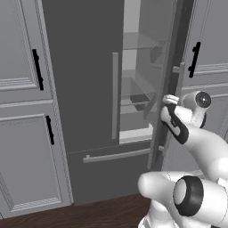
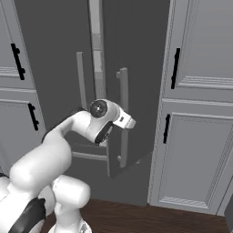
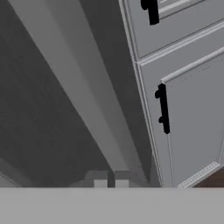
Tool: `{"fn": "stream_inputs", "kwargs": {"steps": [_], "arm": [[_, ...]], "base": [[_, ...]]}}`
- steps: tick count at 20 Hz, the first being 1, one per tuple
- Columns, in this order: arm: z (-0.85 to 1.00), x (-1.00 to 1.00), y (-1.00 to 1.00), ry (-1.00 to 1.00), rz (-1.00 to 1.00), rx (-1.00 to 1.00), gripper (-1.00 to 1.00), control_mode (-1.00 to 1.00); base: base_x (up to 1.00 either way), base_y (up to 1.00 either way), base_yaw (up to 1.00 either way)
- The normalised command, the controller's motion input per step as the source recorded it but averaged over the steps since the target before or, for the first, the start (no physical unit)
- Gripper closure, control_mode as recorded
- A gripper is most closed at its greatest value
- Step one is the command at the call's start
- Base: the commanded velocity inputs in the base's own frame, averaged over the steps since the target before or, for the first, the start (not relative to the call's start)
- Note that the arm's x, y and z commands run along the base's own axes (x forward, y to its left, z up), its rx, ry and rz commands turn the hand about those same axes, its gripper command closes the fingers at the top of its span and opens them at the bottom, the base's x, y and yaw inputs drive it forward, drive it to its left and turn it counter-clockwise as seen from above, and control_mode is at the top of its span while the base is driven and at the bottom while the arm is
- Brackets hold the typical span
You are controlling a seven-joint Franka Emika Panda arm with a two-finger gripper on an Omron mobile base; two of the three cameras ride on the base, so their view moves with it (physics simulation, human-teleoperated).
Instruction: Grab a lemon wedge from the fridge and one ice cube from the ice bowl, and put them in the glass of lemonade.
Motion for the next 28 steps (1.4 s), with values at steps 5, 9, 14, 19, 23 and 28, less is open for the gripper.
{"fn": "stream_inputs", "kwargs": {"steps": [5,9,14,19,23,28], "arm": [[0.95,-0.64,0.26,0.00,0.02,-0.02,1.00,-1.00],[0.65,-0.56,0.79,0.01,0.01,-0.10,1.00,-1.00],[0.07,0.10,1.00,0.19,0.00,-0.21,1.00,-1.00],[0.05,0.33,1.00,0.37,0.00,-0.35,-1.00,-1.00],[0.09,0.24,0.56,0.28,0.01,-0.41,-1.00,-1.00],[-0.12,0.89,-0.19,0.28,0.12,-0.47,-1.00,-1.00]], "base": [[0.00,0.00,0.00],[0.00,0.00,0.00],[0.00,0.00,0.00],[0.00,0.00,0.00],[0.00,0.00,0.00],[0.00,0.00,0.00]]}}
